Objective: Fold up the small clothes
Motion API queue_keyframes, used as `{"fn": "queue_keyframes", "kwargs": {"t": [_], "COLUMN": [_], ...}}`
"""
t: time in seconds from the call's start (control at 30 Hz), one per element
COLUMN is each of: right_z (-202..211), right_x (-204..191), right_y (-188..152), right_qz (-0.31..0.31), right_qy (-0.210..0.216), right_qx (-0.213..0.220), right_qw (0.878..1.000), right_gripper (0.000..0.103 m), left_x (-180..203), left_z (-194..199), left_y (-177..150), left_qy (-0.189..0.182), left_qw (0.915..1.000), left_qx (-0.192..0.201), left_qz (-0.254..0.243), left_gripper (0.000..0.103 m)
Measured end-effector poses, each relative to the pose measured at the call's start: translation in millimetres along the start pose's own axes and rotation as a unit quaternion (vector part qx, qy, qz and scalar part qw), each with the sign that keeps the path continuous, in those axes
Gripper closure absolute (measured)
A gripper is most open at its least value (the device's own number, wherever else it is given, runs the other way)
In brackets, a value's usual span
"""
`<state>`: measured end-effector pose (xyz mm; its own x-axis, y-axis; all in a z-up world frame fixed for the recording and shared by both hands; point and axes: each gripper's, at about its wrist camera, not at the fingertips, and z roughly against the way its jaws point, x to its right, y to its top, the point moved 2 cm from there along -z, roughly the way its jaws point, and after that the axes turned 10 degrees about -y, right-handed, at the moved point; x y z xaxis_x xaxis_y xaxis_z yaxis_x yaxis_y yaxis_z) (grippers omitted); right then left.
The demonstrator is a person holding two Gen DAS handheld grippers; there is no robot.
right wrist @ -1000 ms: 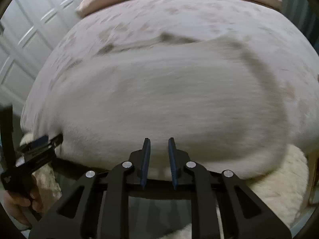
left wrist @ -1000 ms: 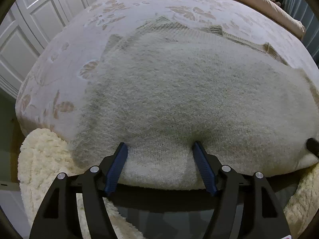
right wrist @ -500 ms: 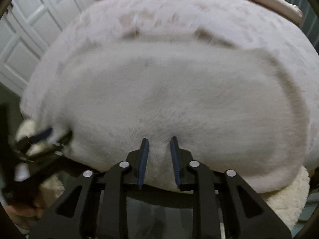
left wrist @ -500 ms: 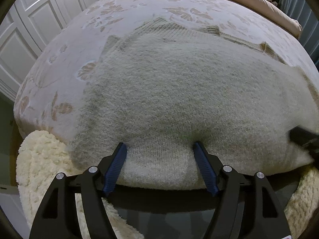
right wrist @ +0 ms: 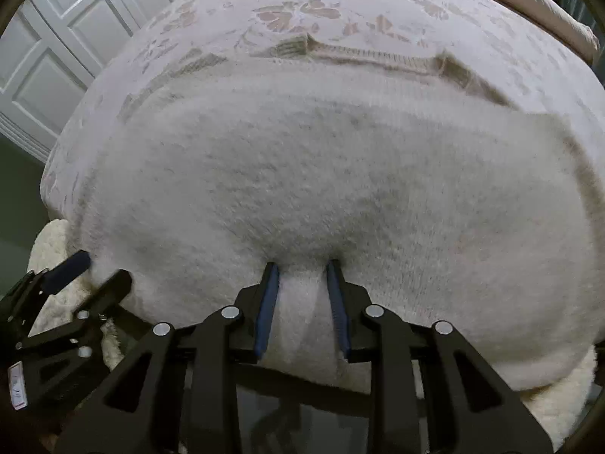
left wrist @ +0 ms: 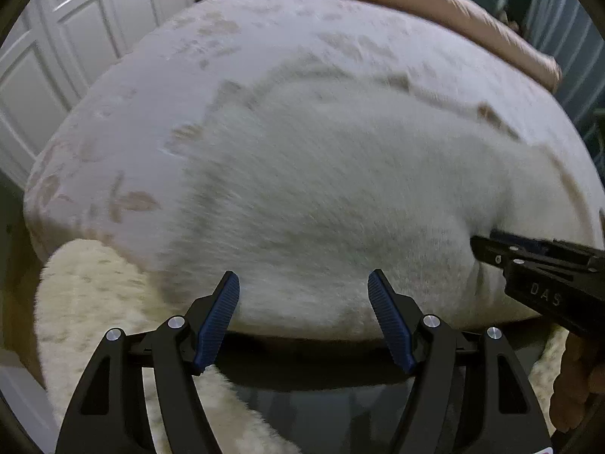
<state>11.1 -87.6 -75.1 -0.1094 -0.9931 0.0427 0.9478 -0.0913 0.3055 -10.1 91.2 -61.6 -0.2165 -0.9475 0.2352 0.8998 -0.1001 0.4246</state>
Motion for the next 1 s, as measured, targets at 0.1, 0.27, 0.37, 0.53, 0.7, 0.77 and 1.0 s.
{"fn": "queue_keyframes", "kwargs": {"t": [0.1,0.27,0.37,0.53,0.7,0.77,1.0], "right_z": [19.5,-5.7,-21.7,-23.5,-27.0,-25.4,0.2], "right_x": [1.4,8.6,11.2,3.7,8.1,9.3,29.6], "right_y": [17.9,39.7,44.7,46.0,45.9,44.4,32.8], "right_qz": [-0.018,-0.040,-0.052,-0.030,-0.036,-0.034,-0.074], "right_qy": [0.009,0.001,0.008,-0.006,0.008,0.010,0.057], "right_qx": [0.028,0.006,-0.010,-0.010,-0.006,-0.003,0.024], "right_qw": [0.999,0.999,0.999,0.999,0.999,0.999,0.995], "right_gripper": [0.076,0.076,0.074,0.072,0.072,0.071,0.063], "left_x": [-22.9,-77.9,-91.5,-103.5,-88.1,-79.8,-21.2], "left_z": [17.3,7.2,-8.6,-36.9,-35.2,-32.1,18.9], "left_y": [11.5,31.4,39.7,38.1,43.3,47.7,71.4], "left_qy": [0.000,-0.034,-0.045,-0.079,-0.107,-0.112,-0.166], "left_qw": [0.9990,0.9872,0.9830,0.9732,0.9737,0.9748,0.9772], "left_qx": [0.023,0.013,0.004,-0.013,-0.002,-0.003,0.040], "left_qz": [0.037,0.155,0.178,0.216,0.201,0.193,0.126], "left_gripper": [0.028,0.028,0.028,0.026,0.057,0.070,0.092]}}
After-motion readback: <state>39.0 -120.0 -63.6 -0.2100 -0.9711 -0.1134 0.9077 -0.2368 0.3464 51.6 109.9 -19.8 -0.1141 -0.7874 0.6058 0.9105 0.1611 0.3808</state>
